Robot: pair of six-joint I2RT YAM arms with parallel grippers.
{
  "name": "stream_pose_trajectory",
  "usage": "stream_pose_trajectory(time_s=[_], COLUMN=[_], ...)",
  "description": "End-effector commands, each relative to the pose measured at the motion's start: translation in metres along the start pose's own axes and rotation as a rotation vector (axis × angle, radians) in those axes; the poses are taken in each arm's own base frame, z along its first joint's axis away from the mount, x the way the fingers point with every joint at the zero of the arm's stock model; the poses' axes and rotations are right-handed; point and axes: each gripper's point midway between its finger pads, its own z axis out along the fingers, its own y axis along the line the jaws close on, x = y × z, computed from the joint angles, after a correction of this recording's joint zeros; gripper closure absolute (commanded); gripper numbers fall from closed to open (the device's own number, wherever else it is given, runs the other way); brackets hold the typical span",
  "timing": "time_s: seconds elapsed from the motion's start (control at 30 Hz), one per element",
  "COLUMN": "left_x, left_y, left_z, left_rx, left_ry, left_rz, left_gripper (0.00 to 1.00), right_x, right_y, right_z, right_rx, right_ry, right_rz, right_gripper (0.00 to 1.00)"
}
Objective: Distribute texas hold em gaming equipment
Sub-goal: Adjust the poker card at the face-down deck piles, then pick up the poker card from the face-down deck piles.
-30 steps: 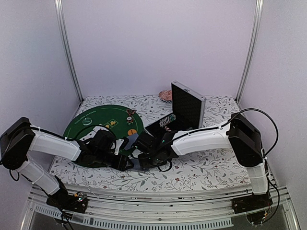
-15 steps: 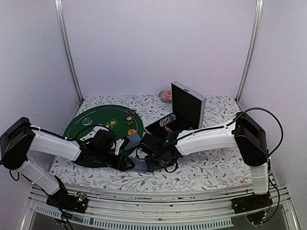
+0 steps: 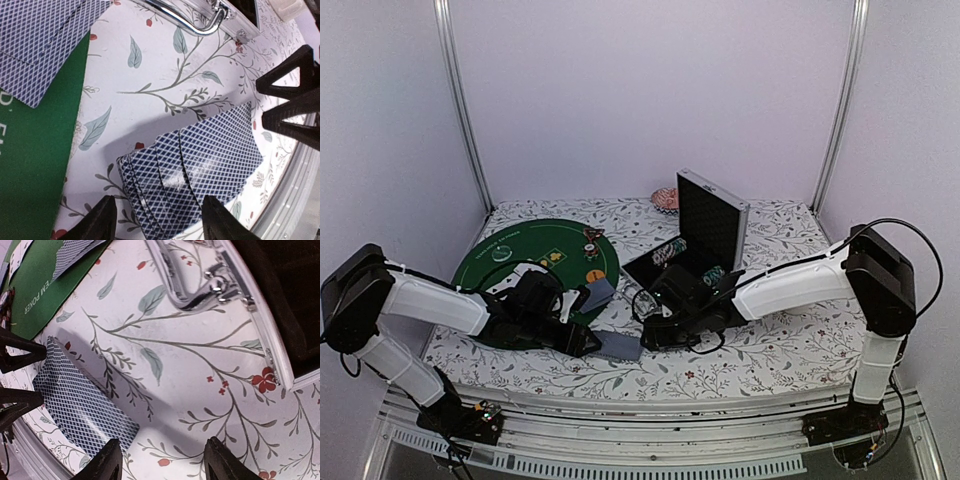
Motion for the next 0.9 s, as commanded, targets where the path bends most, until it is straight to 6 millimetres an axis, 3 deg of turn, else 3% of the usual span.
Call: stream_pose_trajectory(time_s=[0.0, 0.4, 0.87], left_x=[0.019, 0.019, 0.02], left_y=[0.003, 0.003, 0.003], left_z=[0.005, 0.005, 0.005], left_rx=[-0.014, -0.012, -0.011], left_ry=[0.07, 0.071, 0.074], left_rz=[0.001, 0.006, 0.007], left_gripper=[0.39, 0.4, 0.41], right_x=[-0.009, -0.002, 0.001], right_y=[0.022, 0.01, 0.019], right_z=[-0.007, 0.006, 0.017], right_rx=[-0.208, -0.278, -0.35], right_ry=[-0.013, 0.03, 0.058], right_rz=[0.06, 0.133, 0.116], right_gripper=[0.46, 0.56, 0.66])
